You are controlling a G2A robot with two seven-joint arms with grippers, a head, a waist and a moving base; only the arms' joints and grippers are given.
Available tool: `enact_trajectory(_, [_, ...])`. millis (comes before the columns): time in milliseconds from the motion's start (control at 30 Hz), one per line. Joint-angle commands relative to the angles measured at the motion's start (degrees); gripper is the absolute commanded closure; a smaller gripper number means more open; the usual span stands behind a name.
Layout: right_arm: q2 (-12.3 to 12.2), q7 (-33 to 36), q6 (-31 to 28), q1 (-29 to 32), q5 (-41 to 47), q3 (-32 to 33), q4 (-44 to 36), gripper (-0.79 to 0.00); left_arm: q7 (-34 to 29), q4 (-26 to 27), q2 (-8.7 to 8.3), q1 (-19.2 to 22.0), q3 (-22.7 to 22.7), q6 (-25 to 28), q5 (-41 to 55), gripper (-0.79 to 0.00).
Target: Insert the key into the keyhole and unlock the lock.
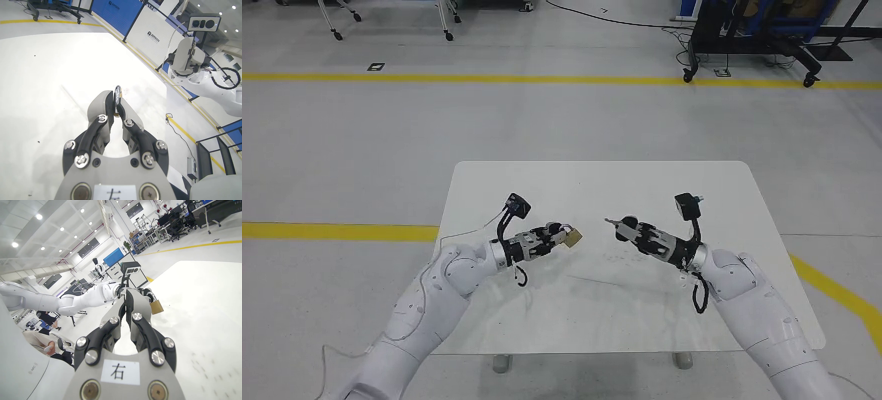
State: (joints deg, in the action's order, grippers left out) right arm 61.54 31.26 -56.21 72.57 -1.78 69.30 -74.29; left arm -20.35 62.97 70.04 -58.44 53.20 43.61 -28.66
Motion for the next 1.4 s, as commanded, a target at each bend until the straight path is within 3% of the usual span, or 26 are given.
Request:
enact_trajectory(0, [-0.01,0.00,0.05,0.02,-0.10,0.03,-0.05,0.000,0.05,0.08,-0.02,-0.06,0.04,-0.05,-0.10,0.000])
enact_trajectory(167, [-0.01,0.00,0.05,0.02,-0.10,0.03,-0.05,0.000,0.01,0.93,0.22,-0.98,-0.35,0.50,3.49,0.000])
enact_trajectory(267, [0.20,-1.91,1.22,0.40,0.02,-0.33,-1.08,0.000,-5.73,-1.33,0.85,-0.28,-1.61,4.48,17.88,0.000])
enact_trajectory(367, [0.68,-6.40,0.41,0.49,1.10,-0.49,-0.94,0.000,-17.53,-5.83,1.68,1.68,-3.70,5.62,40.27,0.000])
enact_trajectory(533, [1.82,-12.08,-1.72,-0.04,0.95,-2.37,-1.17,0.000,-43.62,-15.68,2.81,6.57,-4.09,-3.29,71.18,0.000])
enact_trajectory(733, [3.44,-20.14,4.45,-1.55,-8.67,-4.38,-1.53,0.000,-59.14,-21.66,4.63,10.67,-3.87,-18.79,85.69,0.000])
enact_trajectory(800, [3.44,-20.14,4.45,-1.55,-8.67,-4.38,-1.53,0.000,-61.11,-23.12,5.07,12.21,-4.27,-20.76,84.33,0.000])
enact_trajectory(1133, [3.44,-20.14,4.45,-1.55,-8.67,-4.38,-1.53,0.000,-61.11,-23.12,5.07,12.21,-4.27,-20.76,84.33,0.000])
enact_trajectory(1267, [2.75,-20.09,4.88,-0.05,-12.79,-1.25,-4.02,0.000,-56.87,-20.97,5.17,10.52,-4.25,-22.07,83.14,0.000])
enact_trajectory(1367, [1.99,-19.26,4.71,2.74,-13.87,1.62,-6.16,0.000,-55.99,-19.73,5.33,9.36,-3.65,-19.81,83.45,0.000])
